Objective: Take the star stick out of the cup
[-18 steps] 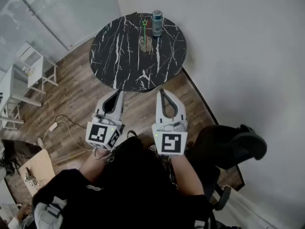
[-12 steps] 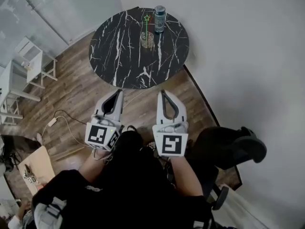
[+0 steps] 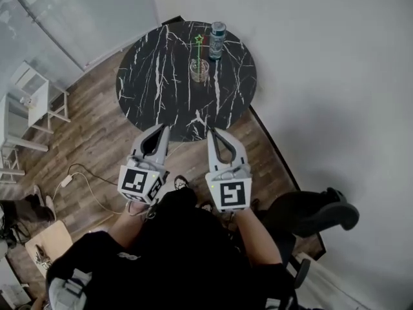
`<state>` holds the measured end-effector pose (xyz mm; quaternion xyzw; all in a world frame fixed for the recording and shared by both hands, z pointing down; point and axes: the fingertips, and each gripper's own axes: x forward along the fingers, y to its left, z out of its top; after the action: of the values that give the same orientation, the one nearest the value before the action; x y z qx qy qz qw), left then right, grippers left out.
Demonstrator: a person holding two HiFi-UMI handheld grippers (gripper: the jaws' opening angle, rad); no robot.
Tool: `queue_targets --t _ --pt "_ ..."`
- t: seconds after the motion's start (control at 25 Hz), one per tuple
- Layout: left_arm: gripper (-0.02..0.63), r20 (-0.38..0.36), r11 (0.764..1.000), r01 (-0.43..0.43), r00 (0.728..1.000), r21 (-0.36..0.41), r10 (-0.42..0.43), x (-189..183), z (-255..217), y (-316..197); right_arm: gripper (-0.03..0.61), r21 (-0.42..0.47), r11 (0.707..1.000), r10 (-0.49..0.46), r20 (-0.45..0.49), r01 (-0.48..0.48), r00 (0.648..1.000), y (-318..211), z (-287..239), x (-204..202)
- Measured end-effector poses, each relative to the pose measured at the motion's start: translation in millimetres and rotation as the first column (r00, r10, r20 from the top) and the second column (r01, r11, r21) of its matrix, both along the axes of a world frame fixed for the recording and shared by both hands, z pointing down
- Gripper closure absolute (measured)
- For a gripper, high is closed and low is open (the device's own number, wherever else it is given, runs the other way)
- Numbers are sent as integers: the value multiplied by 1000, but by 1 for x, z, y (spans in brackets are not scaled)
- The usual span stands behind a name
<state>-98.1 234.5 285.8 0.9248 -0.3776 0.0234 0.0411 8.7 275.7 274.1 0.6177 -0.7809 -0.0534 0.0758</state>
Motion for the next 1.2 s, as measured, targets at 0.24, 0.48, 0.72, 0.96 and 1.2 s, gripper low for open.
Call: queue_targets --t 0.24,0.48,0.72,0.96,1.2 --pt "615 -17 998 -61 998 -21 61 -19 0 -41 581 -35 999 -10 2 10 1000 -48 2 -27" --pt "615 -15 994 -92 996 -66 92 -30 14 -66 581 -106 994 -8 -12 7 1000 -69 26 -36" --pt "615 21 989 -124 992 -85 126 -29 34 -88 581 -163 987 0 -19 -3 1000 -97 50 -27" --pt "615 34 986 -96 994 -136 102 -25 55 -119 581 -198 980 -20 -11 18 1000 -138 69 -17" --pt "615 49 979 -78 995 -189 89 3 73 -165 581 -210 976 -58 -32 50 998 -193 78 11"
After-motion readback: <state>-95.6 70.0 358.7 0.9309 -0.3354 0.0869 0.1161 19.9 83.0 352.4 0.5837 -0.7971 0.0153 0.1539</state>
